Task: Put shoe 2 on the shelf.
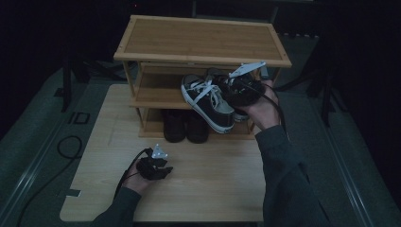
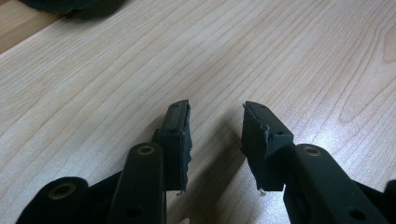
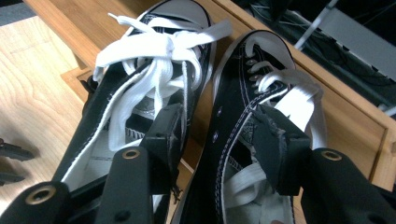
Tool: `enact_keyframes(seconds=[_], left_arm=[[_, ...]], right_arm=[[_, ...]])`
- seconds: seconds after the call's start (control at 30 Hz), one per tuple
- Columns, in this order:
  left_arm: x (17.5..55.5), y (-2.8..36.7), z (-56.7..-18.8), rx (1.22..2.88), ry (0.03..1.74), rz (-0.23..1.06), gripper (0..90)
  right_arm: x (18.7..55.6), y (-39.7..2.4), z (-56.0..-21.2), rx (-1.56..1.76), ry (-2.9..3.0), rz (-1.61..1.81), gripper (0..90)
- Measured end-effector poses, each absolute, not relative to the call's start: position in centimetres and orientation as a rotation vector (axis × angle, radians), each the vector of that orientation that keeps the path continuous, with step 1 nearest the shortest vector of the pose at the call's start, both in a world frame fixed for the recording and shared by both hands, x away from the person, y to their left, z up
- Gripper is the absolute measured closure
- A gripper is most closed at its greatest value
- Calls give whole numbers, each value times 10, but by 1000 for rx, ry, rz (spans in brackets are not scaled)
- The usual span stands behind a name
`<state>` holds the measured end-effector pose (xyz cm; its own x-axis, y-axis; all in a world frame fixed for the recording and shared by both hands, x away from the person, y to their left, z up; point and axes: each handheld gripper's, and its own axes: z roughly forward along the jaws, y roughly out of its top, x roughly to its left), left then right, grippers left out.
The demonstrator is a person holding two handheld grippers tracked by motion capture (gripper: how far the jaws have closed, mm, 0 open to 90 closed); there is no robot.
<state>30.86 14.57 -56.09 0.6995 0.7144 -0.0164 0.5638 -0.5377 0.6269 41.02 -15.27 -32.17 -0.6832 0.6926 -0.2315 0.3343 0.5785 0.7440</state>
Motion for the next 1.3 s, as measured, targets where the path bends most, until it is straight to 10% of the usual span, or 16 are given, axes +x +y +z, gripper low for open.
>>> enact_keyframes(seconds=[0.93, 1.3], left_arm=[[300, 146, -525, 2208, 930, 368, 666], [306, 149, -500, 2178, 913, 412, 758]], right_arm=[[380, -174, -314, 619, 2329, 1073, 890], [372, -182, -321, 637, 2319, 1068, 900]])
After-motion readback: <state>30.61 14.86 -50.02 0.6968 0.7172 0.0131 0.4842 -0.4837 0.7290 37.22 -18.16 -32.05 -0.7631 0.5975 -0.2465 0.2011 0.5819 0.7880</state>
